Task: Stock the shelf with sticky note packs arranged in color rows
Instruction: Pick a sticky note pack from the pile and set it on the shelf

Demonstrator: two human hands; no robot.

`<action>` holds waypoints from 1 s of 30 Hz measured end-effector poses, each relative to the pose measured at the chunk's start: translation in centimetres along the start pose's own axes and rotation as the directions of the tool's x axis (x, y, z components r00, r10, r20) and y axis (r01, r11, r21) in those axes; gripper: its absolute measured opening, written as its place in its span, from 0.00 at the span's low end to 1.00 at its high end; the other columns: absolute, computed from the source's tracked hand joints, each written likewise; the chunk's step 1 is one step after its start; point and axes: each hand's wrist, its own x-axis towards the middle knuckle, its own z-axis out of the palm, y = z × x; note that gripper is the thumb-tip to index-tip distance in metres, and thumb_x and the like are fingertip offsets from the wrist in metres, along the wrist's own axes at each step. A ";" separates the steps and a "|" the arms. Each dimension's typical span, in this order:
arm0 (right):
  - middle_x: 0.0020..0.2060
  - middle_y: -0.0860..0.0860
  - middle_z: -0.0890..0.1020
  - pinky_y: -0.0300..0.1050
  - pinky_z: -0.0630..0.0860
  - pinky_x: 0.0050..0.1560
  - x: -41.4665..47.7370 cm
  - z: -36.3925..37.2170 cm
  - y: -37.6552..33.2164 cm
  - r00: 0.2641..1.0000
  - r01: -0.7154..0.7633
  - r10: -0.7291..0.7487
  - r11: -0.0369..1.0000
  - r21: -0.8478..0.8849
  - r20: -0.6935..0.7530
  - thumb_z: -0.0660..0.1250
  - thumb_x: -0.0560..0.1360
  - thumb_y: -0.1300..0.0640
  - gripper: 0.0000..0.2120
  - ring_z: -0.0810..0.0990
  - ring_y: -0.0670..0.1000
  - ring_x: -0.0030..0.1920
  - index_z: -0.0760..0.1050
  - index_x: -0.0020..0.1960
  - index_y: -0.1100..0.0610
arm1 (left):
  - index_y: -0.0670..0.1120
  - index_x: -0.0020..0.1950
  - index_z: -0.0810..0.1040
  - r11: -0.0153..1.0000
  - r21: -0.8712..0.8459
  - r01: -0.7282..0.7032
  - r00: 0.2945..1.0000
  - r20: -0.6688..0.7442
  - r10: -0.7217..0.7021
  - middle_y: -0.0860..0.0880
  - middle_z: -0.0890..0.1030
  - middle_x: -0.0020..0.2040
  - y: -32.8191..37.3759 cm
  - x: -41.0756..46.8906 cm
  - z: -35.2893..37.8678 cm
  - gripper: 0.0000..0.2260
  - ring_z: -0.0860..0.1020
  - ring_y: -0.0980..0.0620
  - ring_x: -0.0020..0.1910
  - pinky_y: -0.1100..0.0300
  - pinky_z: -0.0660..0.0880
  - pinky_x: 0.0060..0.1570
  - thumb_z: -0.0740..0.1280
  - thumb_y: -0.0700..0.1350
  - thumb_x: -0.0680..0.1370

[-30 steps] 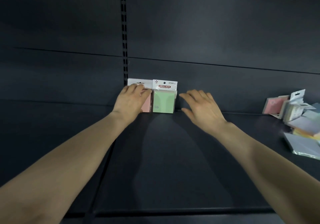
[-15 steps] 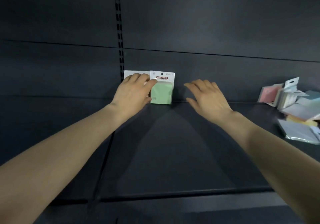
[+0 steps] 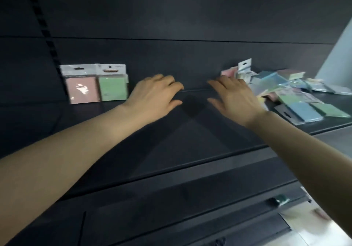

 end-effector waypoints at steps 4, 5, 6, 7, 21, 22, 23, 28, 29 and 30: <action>0.55 0.57 0.78 0.56 0.72 0.54 -4.7 -1.0 6.7 0.996 -0.064 0.064 0.998 -0.004 0.061 0.59 0.77 0.45 0.23 0.76 0.63 0.54 0.72 0.67 0.57 | 0.52 0.68 0.71 0.996 -0.032 -0.078 0.997 -0.005 0.077 0.50 0.76 0.61 7.1 4.0 1.0 0.20 0.74 0.47 0.58 0.52 0.74 0.50 0.61 0.58 0.79; 0.55 0.56 0.78 0.56 0.71 0.54 -5.8 -1.3 8.4 0.994 -0.078 0.078 0.997 0.001 0.076 0.59 0.77 0.45 0.23 0.76 0.62 0.54 0.72 0.67 0.56 | 0.53 0.69 0.70 0.995 -0.041 -0.087 0.996 -0.006 0.087 0.50 0.75 0.62 8.8 5.2 1.2 0.20 0.74 0.47 0.59 0.52 0.73 0.51 0.60 0.58 0.79; 0.56 0.57 0.78 0.56 0.71 0.54 -6.9 -1.5 10.1 0.992 -0.091 0.090 0.996 0.007 0.089 0.59 0.77 0.45 0.23 0.76 0.62 0.55 0.72 0.67 0.56 | 0.53 0.69 0.70 0.994 -0.055 -0.090 0.996 -0.002 0.090 0.51 0.74 0.63 10.6 6.4 1.5 0.20 0.73 0.48 0.60 0.53 0.73 0.52 0.60 0.58 0.79; 0.56 0.57 0.78 0.56 0.71 0.55 -7.9 -1.7 11.9 0.990 -0.105 0.103 0.994 0.011 0.101 0.60 0.78 0.46 0.22 0.76 0.62 0.55 0.72 0.67 0.56 | 0.53 0.69 0.70 0.993 -0.067 -0.094 0.996 0.005 0.094 0.51 0.74 0.63 12.3 7.5 1.7 0.20 0.73 0.48 0.60 0.53 0.73 0.53 0.60 0.58 0.79; 0.63 0.53 0.76 0.53 0.72 0.59 -13.7 -0.4 28.6 0.947 -0.246 0.211 0.961 0.123 0.242 0.61 0.80 0.51 0.19 0.75 0.59 0.60 0.70 0.70 0.52 | 0.53 0.69 0.69 0.995 -0.065 -0.072 0.990 0.119 0.079 0.52 0.73 0.63 24.2 17.8 8.4 0.20 0.72 0.49 0.62 0.53 0.76 0.49 0.62 0.57 0.79; 0.63 0.53 0.77 0.53 0.73 0.59 -13.6 0.1 28.9 0.947 -0.248 0.210 0.959 0.137 0.244 0.61 0.80 0.51 0.19 0.75 0.59 0.60 0.71 0.70 0.52 | 0.54 0.70 0.69 0.996 -0.065 -0.064 0.989 0.129 0.072 0.52 0.73 0.63 24.2 18.2 8.7 0.20 0.72 0.49 0.61 0.53 0.76 0.49 0.62 0.57 0.79; 0.63 0.53 0.77 0.53 0.73 0.59 -13.4 0.6 29.1 0.947 -0.248 0.207 0.958 0.148 0.245 0.61 0.80 0.51 0.19 0.75 0.59 0.60 0.71 0.70 0.52 | 0.54 0.69 0.70 0.996 -0.066 -0.059 0.988 0.138 0.068 0.52 0.73 0.63 24.1 18.5 9.1 0.20 0.72 0.49 0.61 0.53 0.76 0.48 0.62 0.57 0.79; 0.62 0.54 0.77 0.55 0.73 0.59 -11.6 2.9 29.2 0.938 -0.271 0.220 0.947 0.172 0.267 0.62 0.79 0.52 0.19 0.75 0.59 0.60 0.71 0.70 0.53 | 0.53 0.68 0.70 0.996 -0.074 -0.045 0.987 0.152 0.056 0.52 0.74 0.60 22.6 20.3 11.0 0.19 0.73 0.49 0.59 0.55 0.74 0.45 0.62 0.57 0.79; 0.62 0.54 0.77 0.54 0.73 0.59 -11.2 3.4 29.3 0.936 -0.271 0.218 0.948 0.168 0.277 0.62 0.79 0.52 0.19 0.75 0.59 0.60 0.71 0.70 0.53 | 0.54 0.69 0.70 0.996 -0.076 -0.037 0.986 0.160 0.049 0.51 0.74 0.60 22.3 20.7 11.4 0.19 0.73 0.49 0.59 0.55 0.74 0.46 0.62 0.57 0.79; 0.63 0.54 0.77 0.54 0.72 0.60 -10.8 3.8 29.4 0.934 -0.269 0.216 0.949 0.164 0.286 0.61 0.80 0.52 0.19 0.74 0.59 0.61 0.70 0.70 0.52 | 0.53 0.68 0.70 0.996 -0.082 -0.023 0.985 0.170 0.037 0.51 0.74 0.60 22.0 21.1 11.7 0.19 0.73 0.48 0.59 0.54 0.75 0.47 0.62 0.57 0.79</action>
